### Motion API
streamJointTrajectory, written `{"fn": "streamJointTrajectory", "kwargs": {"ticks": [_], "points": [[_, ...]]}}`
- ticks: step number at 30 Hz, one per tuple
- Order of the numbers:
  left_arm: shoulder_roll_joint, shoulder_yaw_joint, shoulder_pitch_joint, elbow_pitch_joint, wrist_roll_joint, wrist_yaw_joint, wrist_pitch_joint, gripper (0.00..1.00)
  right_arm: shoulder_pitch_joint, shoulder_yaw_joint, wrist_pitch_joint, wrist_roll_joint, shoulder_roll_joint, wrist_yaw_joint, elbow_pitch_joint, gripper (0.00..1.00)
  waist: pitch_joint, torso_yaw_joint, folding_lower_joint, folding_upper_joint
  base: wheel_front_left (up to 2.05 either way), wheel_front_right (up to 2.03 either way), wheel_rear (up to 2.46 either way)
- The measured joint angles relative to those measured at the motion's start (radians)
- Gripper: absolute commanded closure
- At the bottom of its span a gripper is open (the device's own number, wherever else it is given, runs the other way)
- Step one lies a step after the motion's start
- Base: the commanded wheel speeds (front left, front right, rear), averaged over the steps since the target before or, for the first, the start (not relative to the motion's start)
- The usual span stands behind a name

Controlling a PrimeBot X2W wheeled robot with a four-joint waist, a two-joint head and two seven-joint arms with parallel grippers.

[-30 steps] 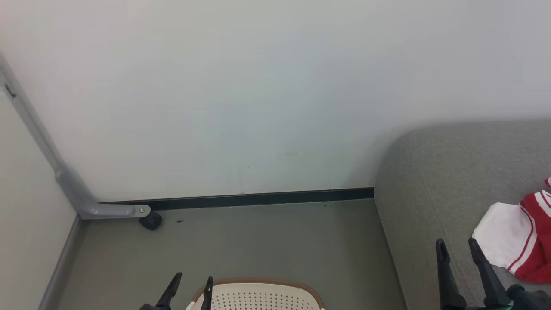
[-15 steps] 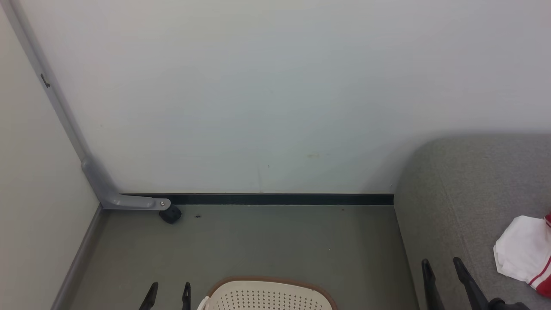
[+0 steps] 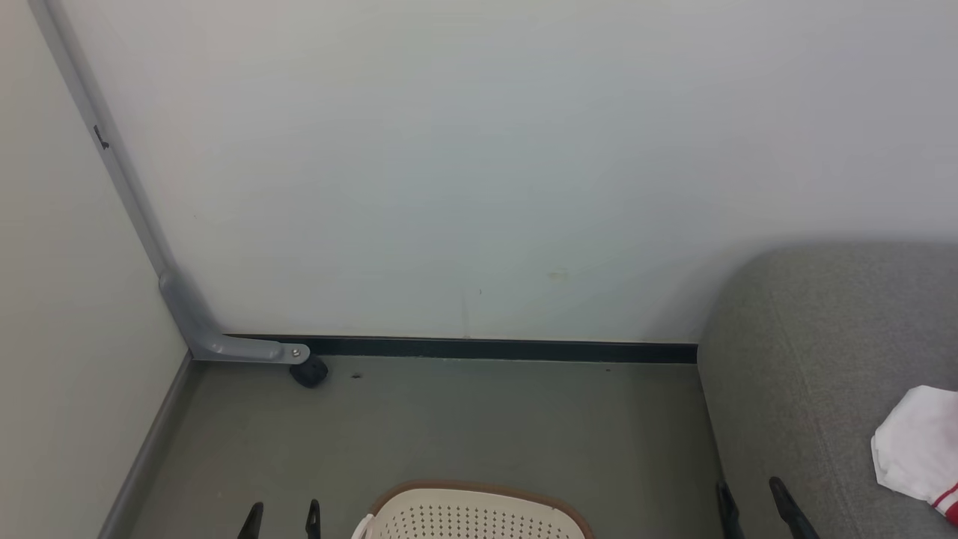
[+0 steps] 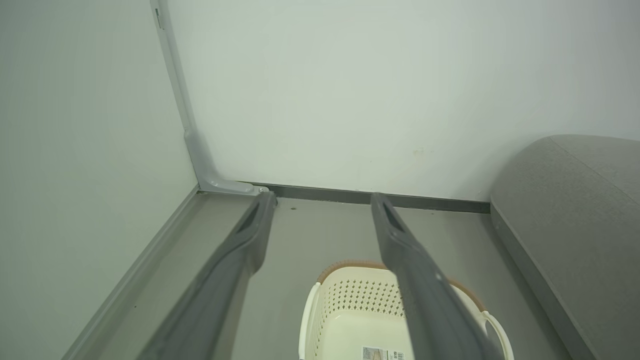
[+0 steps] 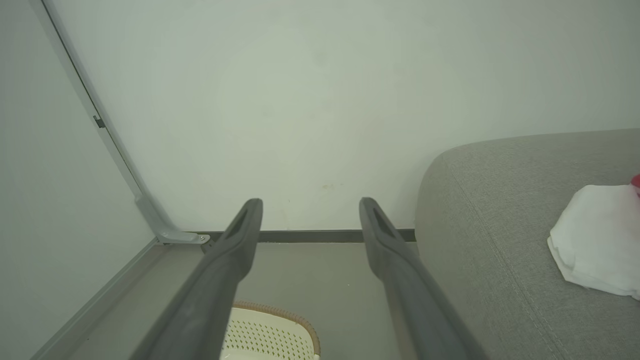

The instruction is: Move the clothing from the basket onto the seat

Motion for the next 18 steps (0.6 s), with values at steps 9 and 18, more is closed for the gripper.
{"fn": "streamJointTrajectory", "kwargs": {"ticks": [9,18], "points": [[0.0,0.01,0.002,0.0,0.016,-0.002,0.0,0.0,-0.001,-0.002,0.0,-0.001,0.003,0.0,0.004,0.0,0.001,-0.001,0.0,0.0,0.0,0.0,0.0],[-0.003,0.032,0.011,0.005,0.02,-0.018,0.0,0.0,-0.002,-0.007,0.0,-0.006,0.01,0.0,0.01,0.0,0.004,-0.011,0.0,0.0,0.0,0.0,0.0]]}}
